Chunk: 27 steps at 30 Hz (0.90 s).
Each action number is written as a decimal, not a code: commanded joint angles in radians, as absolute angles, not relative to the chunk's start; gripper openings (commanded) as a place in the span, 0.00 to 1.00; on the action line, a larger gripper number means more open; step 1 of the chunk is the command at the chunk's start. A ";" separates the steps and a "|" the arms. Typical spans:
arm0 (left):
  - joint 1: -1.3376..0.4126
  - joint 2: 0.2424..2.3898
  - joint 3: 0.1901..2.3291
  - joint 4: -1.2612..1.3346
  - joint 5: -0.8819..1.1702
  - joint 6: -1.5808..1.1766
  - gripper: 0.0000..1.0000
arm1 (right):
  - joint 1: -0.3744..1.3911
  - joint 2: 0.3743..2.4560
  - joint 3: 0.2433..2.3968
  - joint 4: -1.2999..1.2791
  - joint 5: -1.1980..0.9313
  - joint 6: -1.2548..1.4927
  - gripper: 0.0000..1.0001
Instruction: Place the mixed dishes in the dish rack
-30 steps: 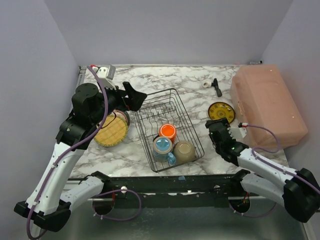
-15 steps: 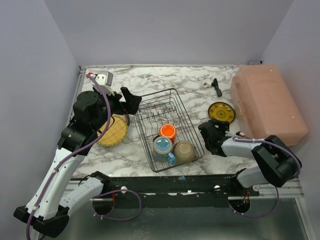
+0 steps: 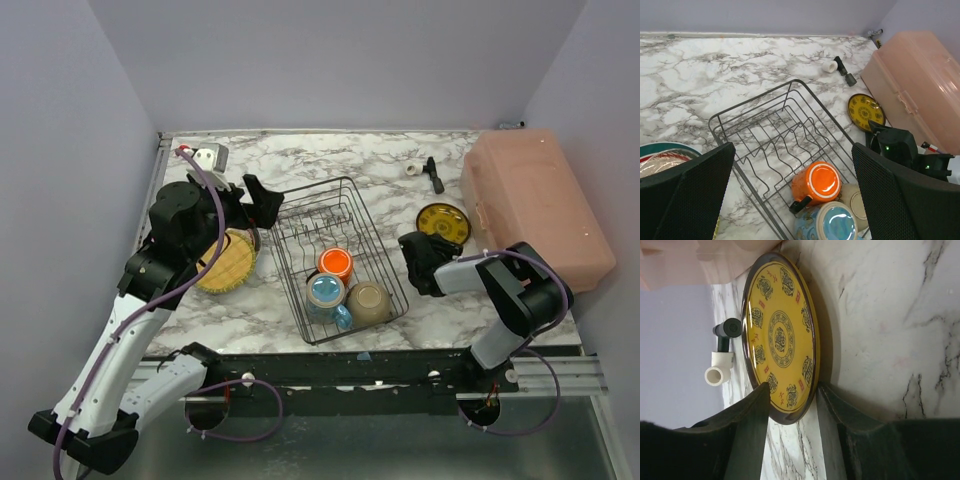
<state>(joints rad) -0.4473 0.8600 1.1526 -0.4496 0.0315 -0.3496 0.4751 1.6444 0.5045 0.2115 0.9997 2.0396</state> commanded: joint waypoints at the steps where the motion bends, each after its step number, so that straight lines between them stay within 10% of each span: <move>1: -0.451 0.870 1.135 -0.422 -0.030 -0.316 0.98 | 0.457 1.714 0.472 0.179 0.918 2.001 0.45; 6: -0.451 0.890 1.127 -0.421 -0.087 -0.284 0.99 | 0.440 1.720 0.464 0.242 0.896 1.946 0.42; 13: -0.452 0.900 1.121 -0.417 -0.104 -0.264 0.98 | 0.426 1.712 0.458 0.260 0.851 1.928 0.07; 27: -0.459 0.898 1.114 -0.408 -0.088 -0.261 0.99 | 0.426 1.438 0.303 0.356 0.756 1.644 0.00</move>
